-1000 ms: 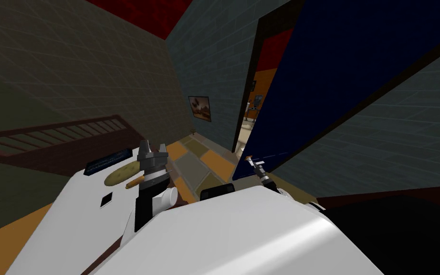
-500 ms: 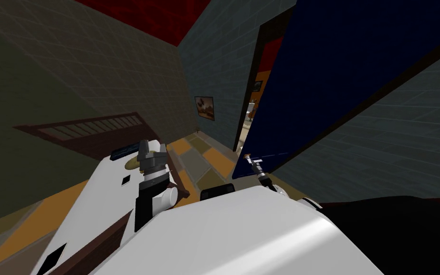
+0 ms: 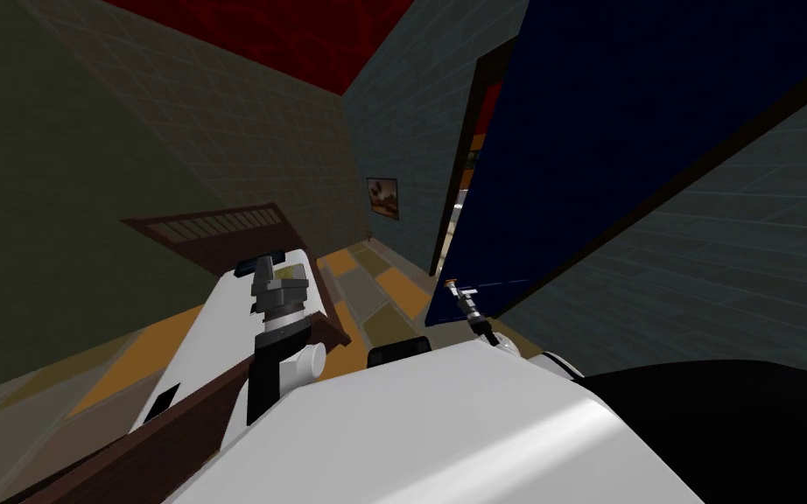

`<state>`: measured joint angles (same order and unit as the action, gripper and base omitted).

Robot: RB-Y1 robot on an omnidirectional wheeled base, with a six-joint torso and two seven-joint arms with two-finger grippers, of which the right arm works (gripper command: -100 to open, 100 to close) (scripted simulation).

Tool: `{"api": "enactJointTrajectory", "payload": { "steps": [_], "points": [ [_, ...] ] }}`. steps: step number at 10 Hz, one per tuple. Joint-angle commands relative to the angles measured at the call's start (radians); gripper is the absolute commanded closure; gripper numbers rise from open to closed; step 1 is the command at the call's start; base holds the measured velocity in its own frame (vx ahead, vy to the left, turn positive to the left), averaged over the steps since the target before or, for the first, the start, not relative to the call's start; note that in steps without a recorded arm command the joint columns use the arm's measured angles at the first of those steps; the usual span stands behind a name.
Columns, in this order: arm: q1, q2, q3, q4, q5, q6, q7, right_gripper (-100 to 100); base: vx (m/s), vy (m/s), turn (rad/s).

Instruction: Pull the door open

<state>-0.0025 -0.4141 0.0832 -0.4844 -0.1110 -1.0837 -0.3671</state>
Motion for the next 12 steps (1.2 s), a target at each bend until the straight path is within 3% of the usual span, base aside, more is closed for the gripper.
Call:
{"api": "enactJointTrajectory", "payload": {
  "steps": [1, 9, 10, 12],
  "points": [
    [-0.001, 0.005, 0.001, -0.027, -0.013, 0.029, 0.014, 100, -0.081, -0.044, 0.096],
    [-0.062, 0.032, 0.014, -0.029, -0.064, 0.105, 0.065, 100, -0.178, -0.077, 0.121],
    [-0.053, 0.035, 0.016, -0.043, -0.059, 0.106, 0.064, 100, -0.079, -0.025, 0.036],
    [-0.033, 0.018, 0.033, -0.041, -0.054, 0.08, 0.043, 100, -0.141, -0.019, 0.13]
  ]
}}
